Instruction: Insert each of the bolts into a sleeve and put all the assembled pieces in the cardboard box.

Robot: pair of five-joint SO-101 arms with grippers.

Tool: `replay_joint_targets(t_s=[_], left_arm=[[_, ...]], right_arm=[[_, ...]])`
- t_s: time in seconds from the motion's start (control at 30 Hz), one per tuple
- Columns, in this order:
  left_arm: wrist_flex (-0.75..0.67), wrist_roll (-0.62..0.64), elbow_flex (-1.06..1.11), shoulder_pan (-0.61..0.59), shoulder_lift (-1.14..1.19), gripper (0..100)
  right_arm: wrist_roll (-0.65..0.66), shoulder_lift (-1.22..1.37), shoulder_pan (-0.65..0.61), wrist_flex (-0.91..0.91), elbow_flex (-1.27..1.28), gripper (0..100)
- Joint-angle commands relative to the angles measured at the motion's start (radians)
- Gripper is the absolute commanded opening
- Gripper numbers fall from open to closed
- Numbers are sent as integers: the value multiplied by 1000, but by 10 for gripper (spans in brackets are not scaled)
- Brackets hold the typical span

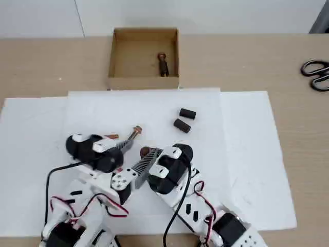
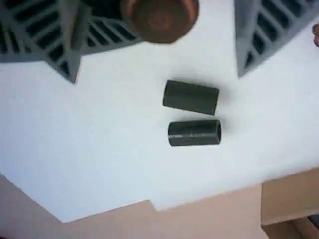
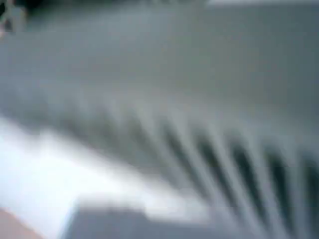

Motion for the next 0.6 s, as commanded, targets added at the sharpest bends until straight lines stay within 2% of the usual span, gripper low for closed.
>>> replay_joint_targets(t_s=[0.0, 0.13, 0.23, 0.37, 0.57], left_arm=[[0, -6, -85, -23, -3, 174], [0, -6, -145, -25, -3, 0], [0, -8, -168, -54, -3, 4], [3, -15, -163, -206, -3, 6], [2, -158, -7, -393, -5, 6]], right_arm=[[12, -15, 13, -30, -5, 2], [9, -15, 15, -28, -8, 2], [5, -15, 47, -28, -11, 2], [-68, -13, 137, 21, -38, 2], [-135, -10, 196, 150, -166, 2]])
